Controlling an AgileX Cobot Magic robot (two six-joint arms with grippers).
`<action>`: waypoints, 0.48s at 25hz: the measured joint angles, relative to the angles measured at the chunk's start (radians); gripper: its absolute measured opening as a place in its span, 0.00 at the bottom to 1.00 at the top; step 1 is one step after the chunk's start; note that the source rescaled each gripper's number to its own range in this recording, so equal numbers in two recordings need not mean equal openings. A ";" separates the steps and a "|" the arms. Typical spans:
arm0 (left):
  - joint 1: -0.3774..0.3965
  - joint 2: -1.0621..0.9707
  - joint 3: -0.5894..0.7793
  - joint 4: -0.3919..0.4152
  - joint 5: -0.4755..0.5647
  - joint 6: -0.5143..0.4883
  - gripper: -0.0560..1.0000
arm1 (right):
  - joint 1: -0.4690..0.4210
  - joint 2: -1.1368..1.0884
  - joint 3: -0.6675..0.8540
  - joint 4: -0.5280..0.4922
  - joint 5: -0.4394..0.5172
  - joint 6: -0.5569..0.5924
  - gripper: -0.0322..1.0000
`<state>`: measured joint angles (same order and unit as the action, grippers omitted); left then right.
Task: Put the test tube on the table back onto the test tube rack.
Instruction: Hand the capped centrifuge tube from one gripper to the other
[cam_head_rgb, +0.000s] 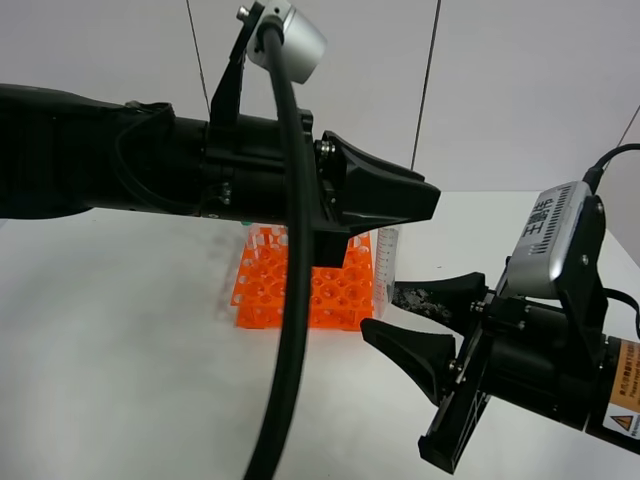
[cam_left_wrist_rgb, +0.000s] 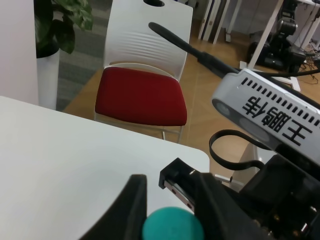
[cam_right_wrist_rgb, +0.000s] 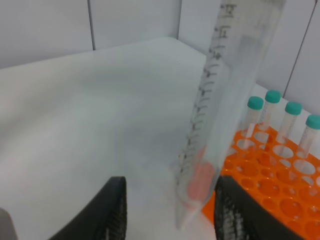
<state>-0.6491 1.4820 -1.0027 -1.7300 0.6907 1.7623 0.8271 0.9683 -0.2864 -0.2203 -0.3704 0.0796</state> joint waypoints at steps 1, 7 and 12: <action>0.000 0.000 0.000 0.000 -0.001 0.001 0.06 | -0.006 0.000 0.000 0.012 0.009 -0.011 0.63; 0.000 0.000 0.000 0.001 -0.008 0.001 0.06 | -0.059 0.000 0.000 0.075 0.051 -0.052 0.63; 0.000 0.000 0.000 0.001 -0.009 0.001 0.05 | -0.059 0.000 0.000 0.089 0.065 -0.080 0.63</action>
<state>-0.6491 1.4820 -1.0027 -1.7293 0.6817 1.7632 0.7676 0.9683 -0.2864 -0.1311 -0.3051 0.0000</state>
